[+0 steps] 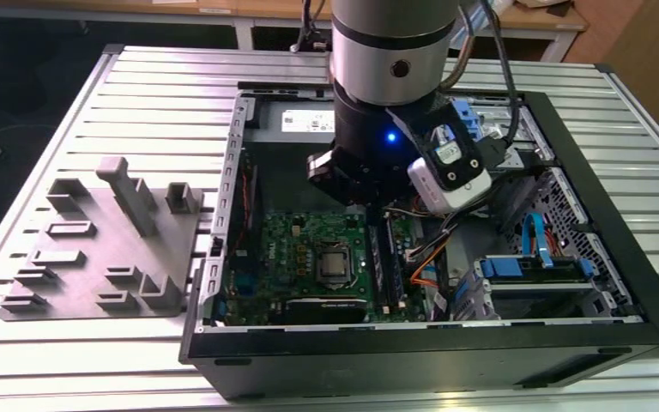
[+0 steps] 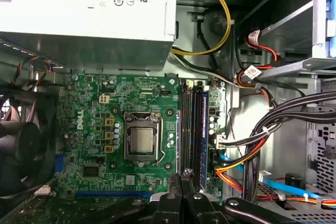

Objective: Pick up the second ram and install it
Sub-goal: 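Insert the second ram into the second slot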

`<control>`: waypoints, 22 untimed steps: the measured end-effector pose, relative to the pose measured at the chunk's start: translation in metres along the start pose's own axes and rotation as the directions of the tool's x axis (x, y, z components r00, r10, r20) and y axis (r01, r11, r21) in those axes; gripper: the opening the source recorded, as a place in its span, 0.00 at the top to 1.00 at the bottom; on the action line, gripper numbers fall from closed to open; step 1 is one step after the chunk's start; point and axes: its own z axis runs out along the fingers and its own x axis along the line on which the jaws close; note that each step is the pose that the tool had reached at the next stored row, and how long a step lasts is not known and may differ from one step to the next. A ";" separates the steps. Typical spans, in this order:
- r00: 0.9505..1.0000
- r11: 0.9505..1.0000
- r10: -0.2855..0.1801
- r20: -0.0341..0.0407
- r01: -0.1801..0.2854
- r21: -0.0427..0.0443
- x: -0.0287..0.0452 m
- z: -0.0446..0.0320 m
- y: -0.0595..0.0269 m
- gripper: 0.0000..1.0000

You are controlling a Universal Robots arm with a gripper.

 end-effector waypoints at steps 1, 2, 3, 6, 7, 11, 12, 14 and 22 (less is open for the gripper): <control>1.000 1.000 -0.025 -0.001 0.025 -0.002 0.0000 0.0002 0.0000 0.92; 1.000 1.000 -0.027 -0.001 0.027 -0.002 0.0000 0.0002 0.0000 0.92; 1.000 1.000 -0.028 -0.001 0.028 -0.003 0.0000 0.0002 0.0000 0.92; 0.999 0.999 -0.032 -0.001 0.032 -0.003 0.0000 0.0003 0.0000 0.92; 0.999 0.999 -0.034 -0.001 0.034 -0.003 0.0000 0.0003 0.0000 0.92; 0.999 0.999 -0.039 -0.001 0.039 -0.004 0.0000 0.0003 0.0000 0.92; 0.999 0.999 -0.041 -0.001 0.041 -0.004 0.0000 0.0003 0.0000 0.92; 0.999 0.999 -0.043 -0.001 0.043 -0.004 0.0000 0.0003 0.0000 0.92; 0.999 0.998 -0.055 -0.001 0.055 -0.005 0.0000 0.0004 0.0000 0.92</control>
